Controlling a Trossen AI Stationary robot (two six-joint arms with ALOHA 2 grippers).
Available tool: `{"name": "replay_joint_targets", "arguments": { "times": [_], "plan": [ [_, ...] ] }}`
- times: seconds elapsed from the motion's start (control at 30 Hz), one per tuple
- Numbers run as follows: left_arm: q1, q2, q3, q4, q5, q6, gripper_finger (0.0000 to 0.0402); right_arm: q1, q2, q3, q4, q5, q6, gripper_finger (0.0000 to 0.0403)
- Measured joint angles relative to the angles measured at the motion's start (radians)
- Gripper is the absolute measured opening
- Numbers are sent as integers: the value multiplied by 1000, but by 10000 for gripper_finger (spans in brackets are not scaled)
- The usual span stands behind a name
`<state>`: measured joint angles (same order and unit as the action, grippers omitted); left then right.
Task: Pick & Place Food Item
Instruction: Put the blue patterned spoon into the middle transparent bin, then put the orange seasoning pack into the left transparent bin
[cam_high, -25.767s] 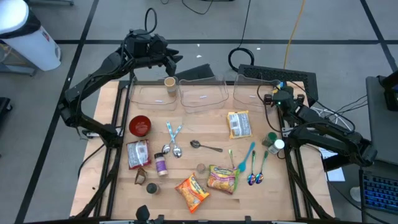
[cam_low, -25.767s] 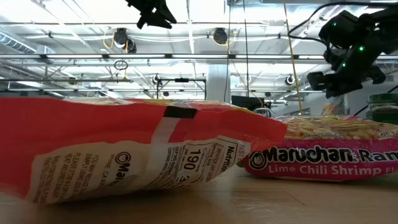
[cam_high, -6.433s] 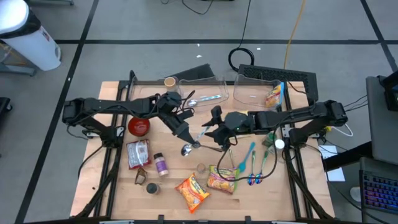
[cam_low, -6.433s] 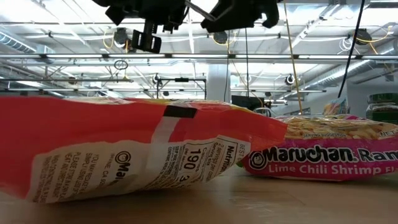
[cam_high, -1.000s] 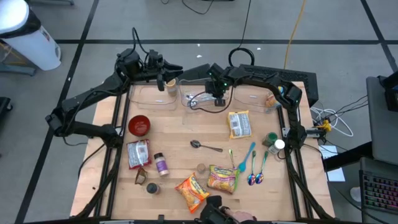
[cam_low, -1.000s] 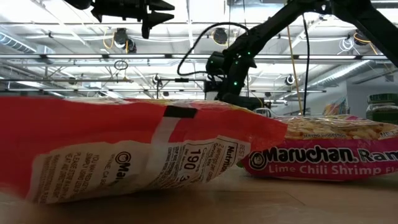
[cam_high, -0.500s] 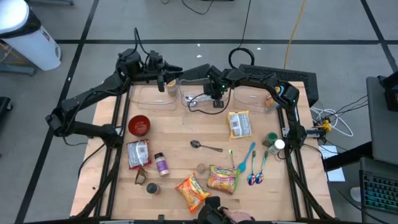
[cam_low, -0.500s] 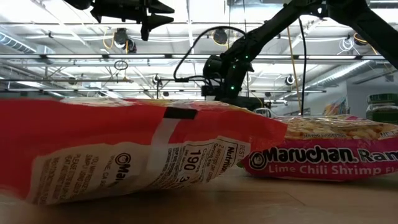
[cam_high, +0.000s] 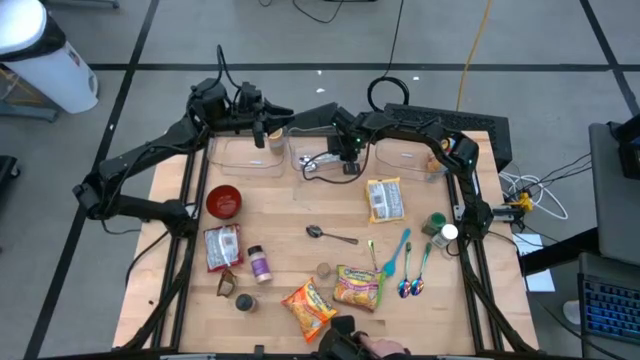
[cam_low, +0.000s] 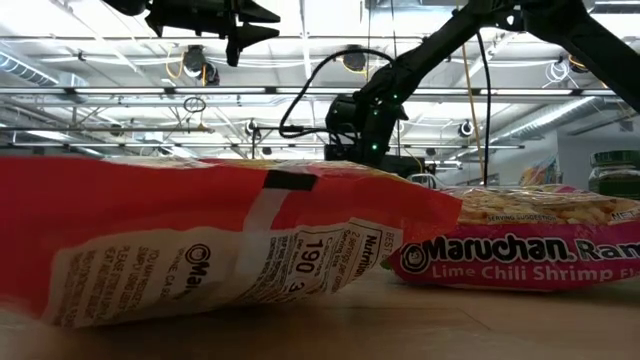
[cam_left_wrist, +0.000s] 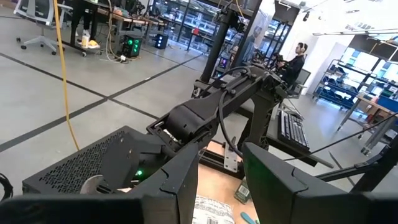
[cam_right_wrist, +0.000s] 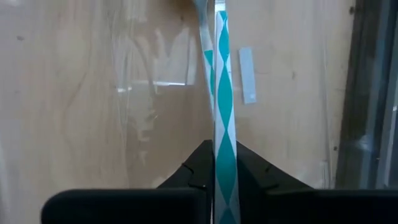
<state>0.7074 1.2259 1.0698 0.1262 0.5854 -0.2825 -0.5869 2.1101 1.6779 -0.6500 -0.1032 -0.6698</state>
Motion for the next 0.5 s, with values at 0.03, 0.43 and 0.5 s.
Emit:
{"name": "replay_joint_targets", "arguments": {
  "times": [0.03, 0.43, 0.5],
  "plan": [
    [0, 0, 0, 0, 0, 0, 134, 0, 0, 0, 10, 2, 0, 40],
    [0, 0, 0, -4, 0, 0, 134, 12, -53, 0, 153, 55, 3, 150],
    [0, 0, 0, -4, 0, -1, 134, 15, -82, -1, 156, 53, 13, 155]
  ]
}}
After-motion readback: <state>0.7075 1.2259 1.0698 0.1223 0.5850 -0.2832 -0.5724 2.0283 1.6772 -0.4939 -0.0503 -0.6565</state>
